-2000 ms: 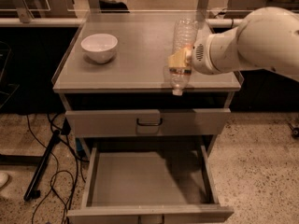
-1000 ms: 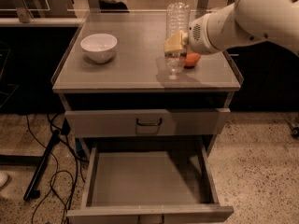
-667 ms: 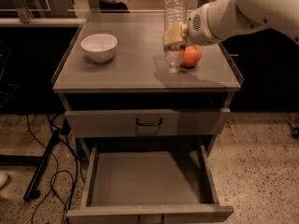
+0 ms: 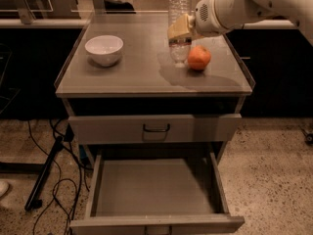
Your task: Pick water bottle from middle drawer and place on counter
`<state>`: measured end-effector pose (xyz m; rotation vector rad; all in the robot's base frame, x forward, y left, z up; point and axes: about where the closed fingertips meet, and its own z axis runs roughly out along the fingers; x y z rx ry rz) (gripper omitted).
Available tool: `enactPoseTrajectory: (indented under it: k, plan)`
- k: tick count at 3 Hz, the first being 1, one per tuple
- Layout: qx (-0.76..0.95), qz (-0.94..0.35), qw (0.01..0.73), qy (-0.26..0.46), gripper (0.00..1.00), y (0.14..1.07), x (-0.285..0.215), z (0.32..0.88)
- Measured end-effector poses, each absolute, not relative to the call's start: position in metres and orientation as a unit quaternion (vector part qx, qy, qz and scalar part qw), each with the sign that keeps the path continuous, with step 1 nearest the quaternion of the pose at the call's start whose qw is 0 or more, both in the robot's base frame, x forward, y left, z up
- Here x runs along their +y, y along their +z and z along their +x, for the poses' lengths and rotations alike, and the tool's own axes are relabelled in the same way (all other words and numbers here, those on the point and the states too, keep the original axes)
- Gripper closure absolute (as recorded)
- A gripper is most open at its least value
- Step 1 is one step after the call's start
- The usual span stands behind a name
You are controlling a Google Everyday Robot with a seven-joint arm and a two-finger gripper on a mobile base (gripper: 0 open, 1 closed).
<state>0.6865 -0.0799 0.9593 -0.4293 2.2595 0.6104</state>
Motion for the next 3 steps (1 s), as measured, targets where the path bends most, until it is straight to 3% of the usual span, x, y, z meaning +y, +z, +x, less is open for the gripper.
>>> enactPoseTrajectory:
  k: [3]
  plan:
    - [0.883, -0.213, 0.334, 0.25, 1.0, 0.9453, -0.0501, 0.6995]
